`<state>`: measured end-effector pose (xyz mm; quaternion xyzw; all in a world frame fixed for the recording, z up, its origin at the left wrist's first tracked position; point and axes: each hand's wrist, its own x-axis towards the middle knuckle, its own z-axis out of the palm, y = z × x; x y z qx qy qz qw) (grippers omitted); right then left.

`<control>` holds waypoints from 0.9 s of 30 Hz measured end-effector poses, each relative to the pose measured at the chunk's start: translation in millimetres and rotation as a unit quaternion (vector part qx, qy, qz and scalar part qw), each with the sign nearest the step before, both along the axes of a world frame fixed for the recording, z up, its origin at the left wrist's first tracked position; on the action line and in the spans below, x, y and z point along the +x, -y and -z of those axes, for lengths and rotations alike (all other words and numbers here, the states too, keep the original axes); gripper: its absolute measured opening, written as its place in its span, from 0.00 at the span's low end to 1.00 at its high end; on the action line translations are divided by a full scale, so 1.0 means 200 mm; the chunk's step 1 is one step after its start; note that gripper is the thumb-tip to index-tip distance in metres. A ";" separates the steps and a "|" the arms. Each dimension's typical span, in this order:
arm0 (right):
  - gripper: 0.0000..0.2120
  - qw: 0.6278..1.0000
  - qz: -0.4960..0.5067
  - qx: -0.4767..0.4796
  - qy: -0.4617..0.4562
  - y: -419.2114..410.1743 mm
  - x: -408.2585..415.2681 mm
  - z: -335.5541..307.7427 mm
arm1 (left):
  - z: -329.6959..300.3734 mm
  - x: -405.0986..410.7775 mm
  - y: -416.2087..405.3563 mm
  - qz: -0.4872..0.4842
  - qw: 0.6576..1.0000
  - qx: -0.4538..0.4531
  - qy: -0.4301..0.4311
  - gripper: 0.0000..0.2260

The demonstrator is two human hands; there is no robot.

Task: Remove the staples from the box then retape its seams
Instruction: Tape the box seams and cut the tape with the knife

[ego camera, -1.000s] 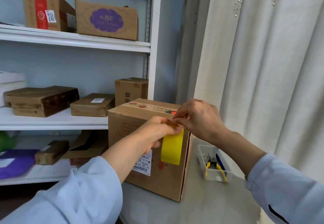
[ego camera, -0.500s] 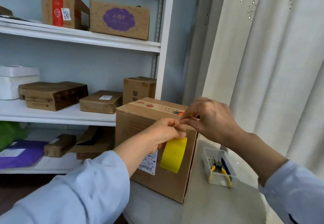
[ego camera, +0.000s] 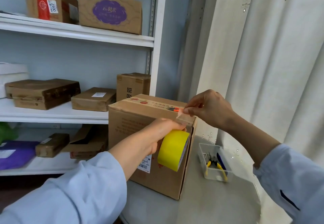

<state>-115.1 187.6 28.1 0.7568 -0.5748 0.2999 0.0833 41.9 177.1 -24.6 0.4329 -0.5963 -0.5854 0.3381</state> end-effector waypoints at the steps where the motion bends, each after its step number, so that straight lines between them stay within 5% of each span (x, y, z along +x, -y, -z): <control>1: 0.07 1.000 -0.004 0.021 0.018 0.02 -0.01 0.01 | 0.00 0.00 0.01 0.003 1.000 0.011 -0.001 0.08; 8: 0.07 0.982 -0.052 0.139 0.120 0.15 -0.08 0.04 | -0.01 -0.01 0.08 0.012 0.997 0.073 0.005 0.08; 27: 0.04 0.970 -0.071 0.209 0.101 0.26 -0.13 0.08 | 0.03 -0.06 0.17 0.008 0.992 0.123 0.027 0.08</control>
